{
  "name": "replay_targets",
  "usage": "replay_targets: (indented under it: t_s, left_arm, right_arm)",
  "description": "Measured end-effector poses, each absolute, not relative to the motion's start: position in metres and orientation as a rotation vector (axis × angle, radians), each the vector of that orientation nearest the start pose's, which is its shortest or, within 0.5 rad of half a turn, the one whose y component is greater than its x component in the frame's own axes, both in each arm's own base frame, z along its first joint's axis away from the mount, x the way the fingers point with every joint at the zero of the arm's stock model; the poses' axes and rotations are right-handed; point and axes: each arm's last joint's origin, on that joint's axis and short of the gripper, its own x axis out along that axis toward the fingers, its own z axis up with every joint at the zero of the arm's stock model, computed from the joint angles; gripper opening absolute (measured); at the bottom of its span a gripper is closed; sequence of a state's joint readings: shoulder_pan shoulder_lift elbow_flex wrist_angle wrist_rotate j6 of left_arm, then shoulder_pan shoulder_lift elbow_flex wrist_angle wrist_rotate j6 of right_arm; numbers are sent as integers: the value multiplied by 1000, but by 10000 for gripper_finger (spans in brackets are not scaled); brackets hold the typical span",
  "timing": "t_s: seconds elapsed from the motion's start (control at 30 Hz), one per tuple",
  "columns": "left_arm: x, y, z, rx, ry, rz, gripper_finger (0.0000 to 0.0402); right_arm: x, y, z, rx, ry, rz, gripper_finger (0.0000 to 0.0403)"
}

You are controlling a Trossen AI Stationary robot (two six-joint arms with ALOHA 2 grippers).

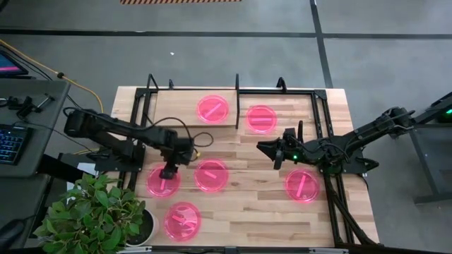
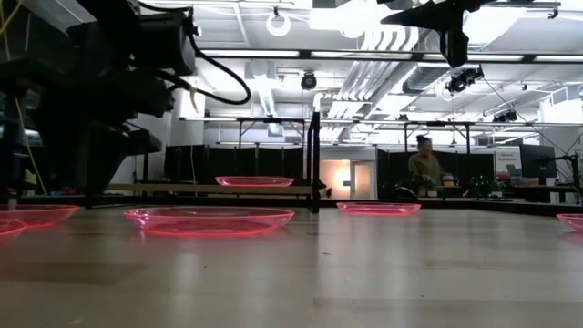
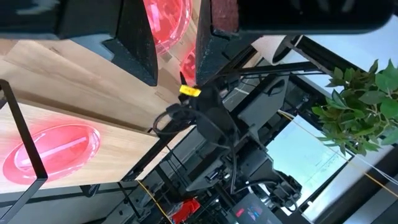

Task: Place and stack plates onto a shelf
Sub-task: Put the pink plate on the shelf

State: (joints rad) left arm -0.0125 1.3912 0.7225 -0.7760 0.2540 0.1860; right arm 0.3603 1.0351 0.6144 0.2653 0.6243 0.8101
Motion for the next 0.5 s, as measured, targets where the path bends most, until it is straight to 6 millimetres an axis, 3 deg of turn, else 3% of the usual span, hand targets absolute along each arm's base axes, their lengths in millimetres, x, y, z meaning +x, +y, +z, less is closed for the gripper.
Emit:
replay_targets:
  t_s: [0.3,0.5]
  left_arm:
    - [220,-15,142,157,1491,-442,184]
    - [223,-14,133,168,1529,-445,184]
  right_arm:
    - [215,64,269,725,50,-283,90]
    - [215,64,269,724,54,-281,90]
